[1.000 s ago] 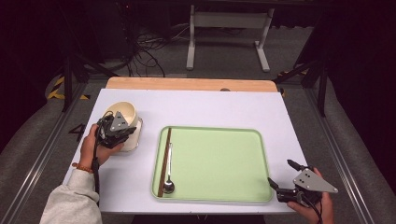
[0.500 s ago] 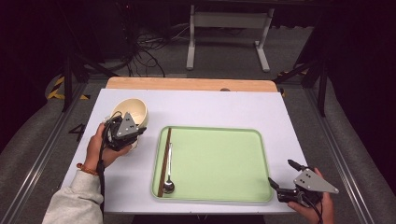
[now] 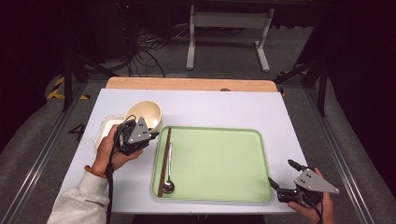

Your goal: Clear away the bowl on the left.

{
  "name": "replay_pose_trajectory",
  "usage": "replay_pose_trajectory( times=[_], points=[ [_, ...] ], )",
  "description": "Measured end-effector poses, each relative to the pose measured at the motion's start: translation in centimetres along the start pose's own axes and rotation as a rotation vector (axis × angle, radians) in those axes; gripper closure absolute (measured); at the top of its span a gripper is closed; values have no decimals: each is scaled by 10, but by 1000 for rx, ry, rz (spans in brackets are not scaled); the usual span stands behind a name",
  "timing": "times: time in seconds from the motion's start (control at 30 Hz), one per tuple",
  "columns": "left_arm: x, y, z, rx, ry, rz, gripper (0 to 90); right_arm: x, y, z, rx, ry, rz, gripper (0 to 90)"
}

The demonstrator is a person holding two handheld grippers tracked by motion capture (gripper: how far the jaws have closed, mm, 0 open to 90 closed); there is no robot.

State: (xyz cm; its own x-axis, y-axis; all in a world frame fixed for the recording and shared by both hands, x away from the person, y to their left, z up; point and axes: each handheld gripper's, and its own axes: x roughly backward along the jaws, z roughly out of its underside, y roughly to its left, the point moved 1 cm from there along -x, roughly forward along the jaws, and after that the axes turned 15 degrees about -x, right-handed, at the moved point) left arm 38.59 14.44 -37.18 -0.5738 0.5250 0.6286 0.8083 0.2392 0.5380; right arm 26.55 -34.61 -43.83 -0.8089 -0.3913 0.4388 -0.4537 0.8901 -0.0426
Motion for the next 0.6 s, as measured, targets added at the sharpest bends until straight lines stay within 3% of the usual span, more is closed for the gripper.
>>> replay_pose_trajectory(
  times=[0.6],
  points=[
    [-27,-16,-24,-74,-12,105,823,0,0,0,-4,1,1,106]
  ],
)
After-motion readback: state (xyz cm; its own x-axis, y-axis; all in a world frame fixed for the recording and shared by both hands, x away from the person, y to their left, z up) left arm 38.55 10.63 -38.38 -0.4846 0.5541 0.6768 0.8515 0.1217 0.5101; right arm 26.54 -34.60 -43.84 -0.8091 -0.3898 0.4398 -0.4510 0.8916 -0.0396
